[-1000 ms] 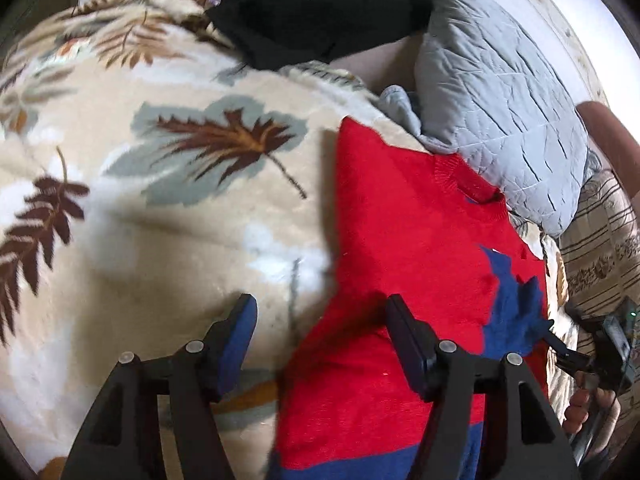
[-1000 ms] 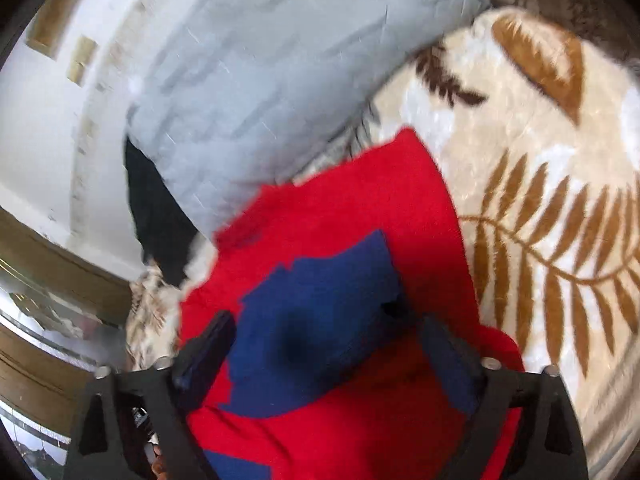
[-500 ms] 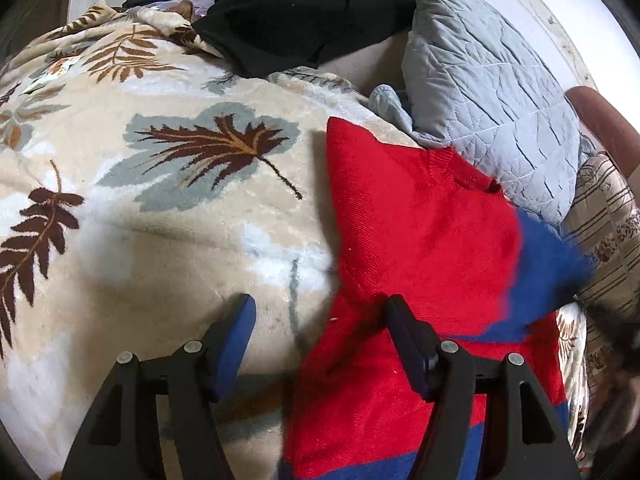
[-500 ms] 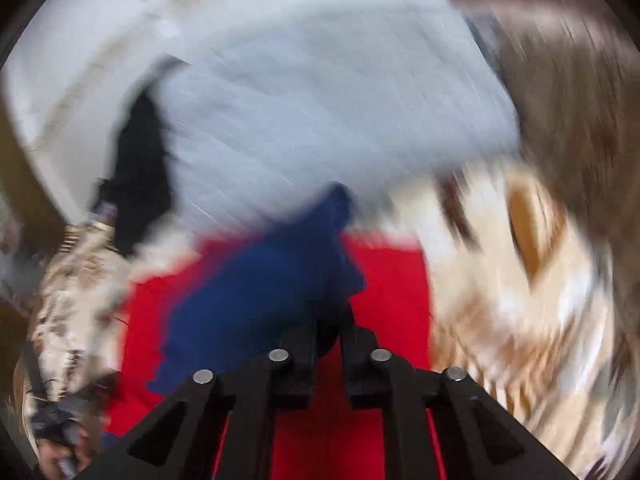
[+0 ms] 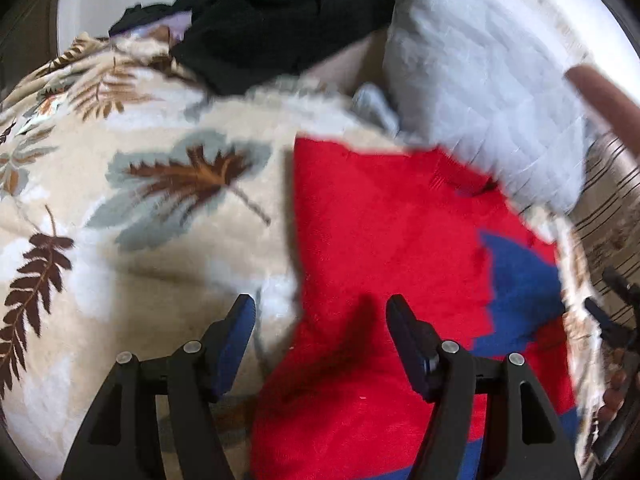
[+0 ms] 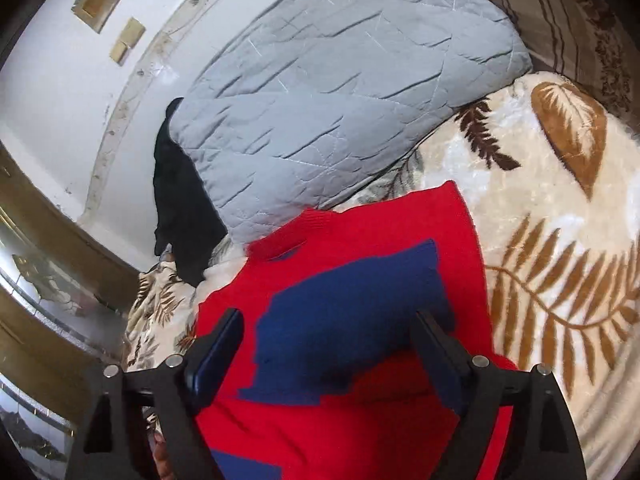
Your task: Fold small clothes
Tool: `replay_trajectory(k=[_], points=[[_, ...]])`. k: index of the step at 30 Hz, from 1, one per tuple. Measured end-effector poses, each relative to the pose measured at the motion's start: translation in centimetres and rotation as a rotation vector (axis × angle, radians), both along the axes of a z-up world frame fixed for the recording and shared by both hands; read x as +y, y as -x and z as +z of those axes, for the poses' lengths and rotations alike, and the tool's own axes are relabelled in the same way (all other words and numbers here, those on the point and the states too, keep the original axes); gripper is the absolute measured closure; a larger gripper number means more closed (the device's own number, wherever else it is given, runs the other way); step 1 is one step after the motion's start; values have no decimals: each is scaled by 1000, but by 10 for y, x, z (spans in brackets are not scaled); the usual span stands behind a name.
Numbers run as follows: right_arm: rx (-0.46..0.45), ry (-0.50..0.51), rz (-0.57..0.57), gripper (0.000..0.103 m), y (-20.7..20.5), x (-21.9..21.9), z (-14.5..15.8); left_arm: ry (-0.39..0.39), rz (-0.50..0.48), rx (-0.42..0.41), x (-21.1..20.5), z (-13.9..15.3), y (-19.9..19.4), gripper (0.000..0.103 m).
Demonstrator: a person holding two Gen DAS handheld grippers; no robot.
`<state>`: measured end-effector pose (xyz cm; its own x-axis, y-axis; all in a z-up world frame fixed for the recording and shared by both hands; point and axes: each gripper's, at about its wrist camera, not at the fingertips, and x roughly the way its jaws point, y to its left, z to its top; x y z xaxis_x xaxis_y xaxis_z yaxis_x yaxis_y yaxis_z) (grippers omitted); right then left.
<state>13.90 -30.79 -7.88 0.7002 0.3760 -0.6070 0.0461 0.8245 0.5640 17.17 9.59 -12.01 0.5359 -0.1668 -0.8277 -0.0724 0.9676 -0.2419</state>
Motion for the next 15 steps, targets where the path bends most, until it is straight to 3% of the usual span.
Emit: replay_trajectory(k=[1, 4, 8, 10, 12, 13, 14, 15], points=[[16, 23, -23, 15, -2, 2, -4, -26, 0, 43, -2, -9, -5, 34], [186, -42, -29, 16, -12, -5, -38, -82, -9, 20, -9, -3, -2, 34], [64, -55, -14, 16, 2, 2, -12, -93, 6, -42, -9, 10, 4, 33], [-6, -55, 12, 16, 2, 10, 6, -89, -2, 0, -8, 2, 0, 29], [-10, -27, 33, 15, -8, 16, 4, -78, -1, 54, -6, -7, -5, 29], [51, -13, 43, 13, -17, 17, -12, -70, 6, 41, -4, -4, -2, 29], [181, -28, 34, 15, -27, 13, -36, -65, 11, 43, -2, 2, 2, 29], [250, -92, 11, 17, -25, 4, -53, -54, 7, 36, 2, 7, 7, 29]])
